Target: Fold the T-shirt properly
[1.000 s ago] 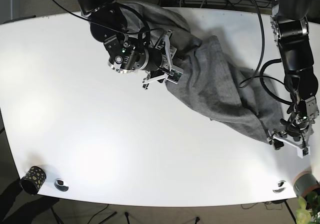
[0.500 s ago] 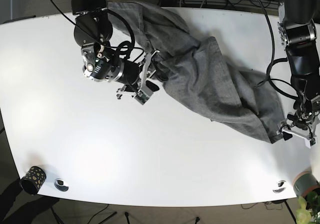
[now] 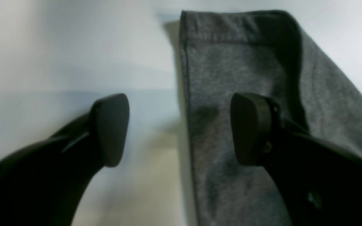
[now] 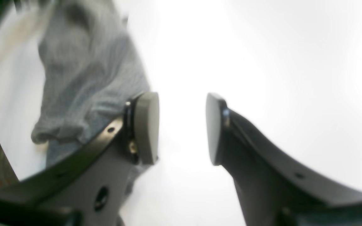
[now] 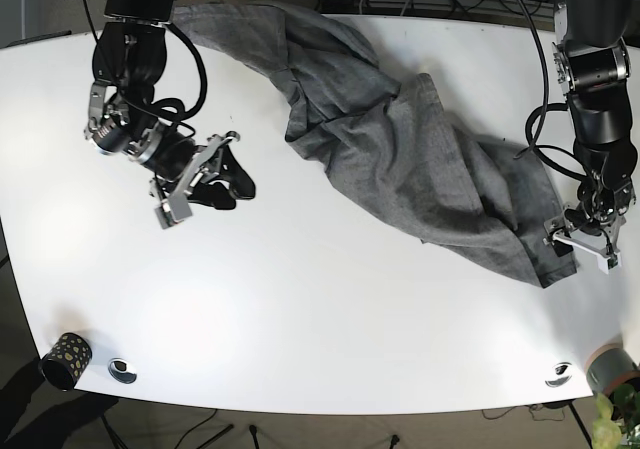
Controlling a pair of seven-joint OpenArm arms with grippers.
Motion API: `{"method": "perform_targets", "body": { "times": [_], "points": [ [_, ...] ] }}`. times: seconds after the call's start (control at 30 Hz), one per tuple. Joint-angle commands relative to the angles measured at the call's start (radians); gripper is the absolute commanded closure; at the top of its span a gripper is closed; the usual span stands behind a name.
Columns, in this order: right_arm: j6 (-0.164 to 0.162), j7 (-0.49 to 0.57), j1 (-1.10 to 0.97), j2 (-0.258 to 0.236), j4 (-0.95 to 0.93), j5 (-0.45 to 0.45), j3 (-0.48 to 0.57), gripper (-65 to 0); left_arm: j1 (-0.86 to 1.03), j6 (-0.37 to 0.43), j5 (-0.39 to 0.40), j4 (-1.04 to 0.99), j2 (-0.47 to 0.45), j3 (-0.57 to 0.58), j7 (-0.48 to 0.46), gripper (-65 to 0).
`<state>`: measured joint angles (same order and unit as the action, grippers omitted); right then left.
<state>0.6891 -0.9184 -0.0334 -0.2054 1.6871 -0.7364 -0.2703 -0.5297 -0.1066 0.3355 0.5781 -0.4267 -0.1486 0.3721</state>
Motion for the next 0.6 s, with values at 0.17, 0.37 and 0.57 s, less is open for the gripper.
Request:
{"method": "perform_targets", "body": {
  "times": [0.17,0.37,0.57],
  "points": [
    [0.009,0.020,-0.076,-0.079,0.023,-0.177,-0.145,-22.5,-0.089,-0.092,0.009,-0.089,0.016,-0.001,-0.022,-46.1],
    [0.009,0.020,-0.181,-0.130,0.043,-0.279,-0.149,-22.5,-0.100,-0.123,0.003,-0.123,0.064,0.005,-0.077,-25.3],
    [0.009,-0.041,-0.253,-0.138,0.095,-0.282,-0.125,-26.0,-0.100,-0.127,0.003,-0.117,0.061,0.005,-0.080,-2.1]
  ]
}}
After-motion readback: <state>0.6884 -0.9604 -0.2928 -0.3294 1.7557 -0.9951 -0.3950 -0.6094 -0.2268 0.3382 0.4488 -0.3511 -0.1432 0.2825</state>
